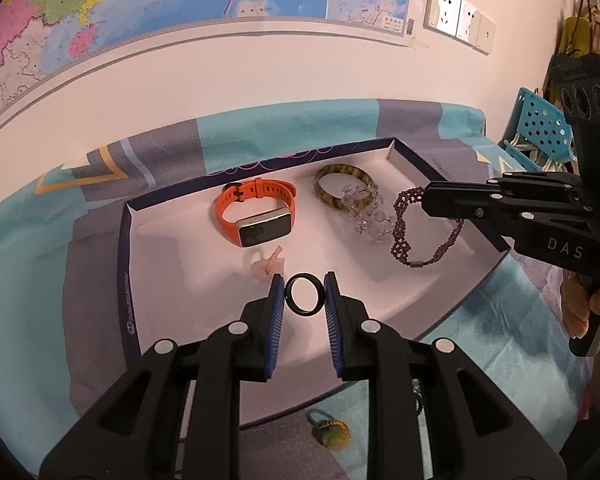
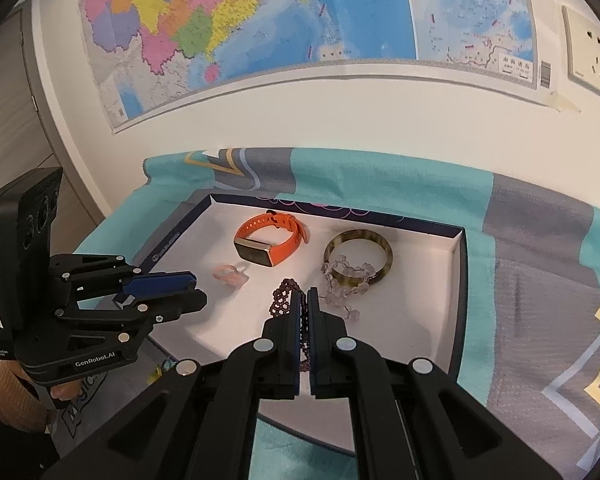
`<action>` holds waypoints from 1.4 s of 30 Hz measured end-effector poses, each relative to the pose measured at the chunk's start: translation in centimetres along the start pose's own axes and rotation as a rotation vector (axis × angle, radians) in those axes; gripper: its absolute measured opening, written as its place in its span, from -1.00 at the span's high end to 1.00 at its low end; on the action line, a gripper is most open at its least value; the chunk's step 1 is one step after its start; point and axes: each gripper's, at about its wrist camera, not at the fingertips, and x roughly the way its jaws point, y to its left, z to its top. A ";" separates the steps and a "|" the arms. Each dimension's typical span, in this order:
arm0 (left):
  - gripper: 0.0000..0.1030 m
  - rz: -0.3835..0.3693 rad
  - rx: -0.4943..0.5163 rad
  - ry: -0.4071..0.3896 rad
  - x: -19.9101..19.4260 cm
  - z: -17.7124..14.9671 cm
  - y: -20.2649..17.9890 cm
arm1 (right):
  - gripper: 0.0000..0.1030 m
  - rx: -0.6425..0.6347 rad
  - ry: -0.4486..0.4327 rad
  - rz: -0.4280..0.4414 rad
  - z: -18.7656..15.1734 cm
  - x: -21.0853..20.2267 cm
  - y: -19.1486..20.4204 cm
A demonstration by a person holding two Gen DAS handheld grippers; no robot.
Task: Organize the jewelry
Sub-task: 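Lower the necklace into the box and open the right gripper while the left releases the black ring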
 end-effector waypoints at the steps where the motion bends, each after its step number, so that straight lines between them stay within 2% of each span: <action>1: 0.60 0.001 -0.001 0.002 0.1 0.0 0.0 | 0.97 0.000 0.002 0.000 0.0 0.1 0.0; 37: 0.60 0.014 -0.054 0.084 3.8 0.4 1.2 | 0.96 0.093 0.056 -0.013 0.1 3.7 -2.4; 42: 0.60 0.008 -0.060 0.087 3.9 0.3 1.2 | 0.91 0.107 0.063 -0.015 0.1 4.1 -2.7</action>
